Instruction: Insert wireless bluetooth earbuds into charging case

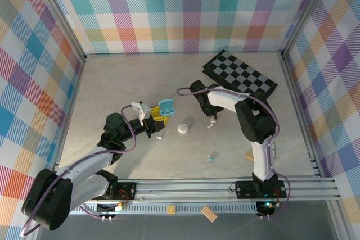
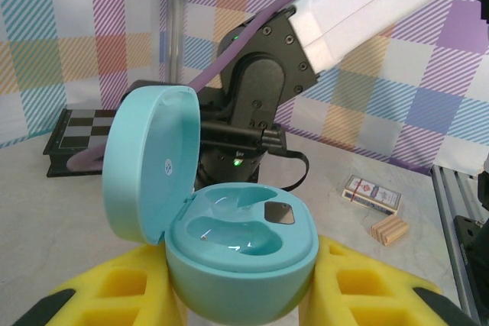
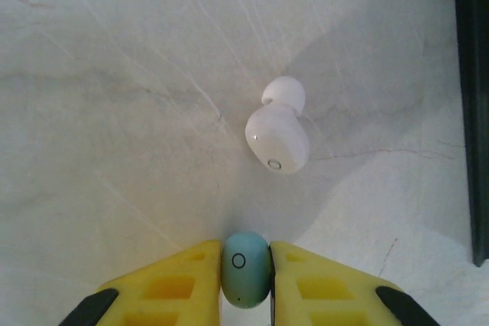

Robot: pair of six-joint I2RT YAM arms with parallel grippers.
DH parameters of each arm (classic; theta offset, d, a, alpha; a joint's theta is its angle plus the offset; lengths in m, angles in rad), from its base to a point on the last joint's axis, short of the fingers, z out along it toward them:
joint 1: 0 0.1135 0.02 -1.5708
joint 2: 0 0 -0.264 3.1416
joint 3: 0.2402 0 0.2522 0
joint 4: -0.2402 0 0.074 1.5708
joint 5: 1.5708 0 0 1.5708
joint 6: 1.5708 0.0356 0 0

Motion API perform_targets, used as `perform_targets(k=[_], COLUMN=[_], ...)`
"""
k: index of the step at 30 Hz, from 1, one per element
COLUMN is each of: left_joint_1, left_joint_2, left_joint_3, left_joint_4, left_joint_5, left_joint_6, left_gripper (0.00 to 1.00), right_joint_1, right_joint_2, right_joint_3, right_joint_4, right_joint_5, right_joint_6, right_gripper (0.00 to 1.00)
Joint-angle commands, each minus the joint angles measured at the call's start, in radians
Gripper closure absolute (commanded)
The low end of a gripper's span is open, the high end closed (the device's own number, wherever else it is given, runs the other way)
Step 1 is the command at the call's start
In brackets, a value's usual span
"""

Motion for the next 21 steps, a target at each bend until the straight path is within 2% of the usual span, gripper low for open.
perform_targets(k=[1, 10, 21], left_joint_1=[0.010, -0.050, -0.093], left_joint_2=[0.008, 0.141, 0.410], left_joint_3=[0.008, 0.083, 0.185], left_joint_4=[0.053, 0.049, 0.339], left_joint_5=[0.008, -0.049, -0.125], left_joint_6=[0.012, 0.095, 0.094], left_gripper=[0.73, 0.76, 0.74], right_joint_1=[-0.021, -0.080, -0.174], right_joint_2=[-0.127, -0.433, -0.741], right_joint_3=[-0.051, -0.201, -0.290], right_joint_4=[0.031, 0.095, 0.210], right_joint_5=[-0.121, -0.435, -0.950], right_joint_6=[0.065, 0.173, 0.339], right_gripper=[0.79, 0.79, 0.78])
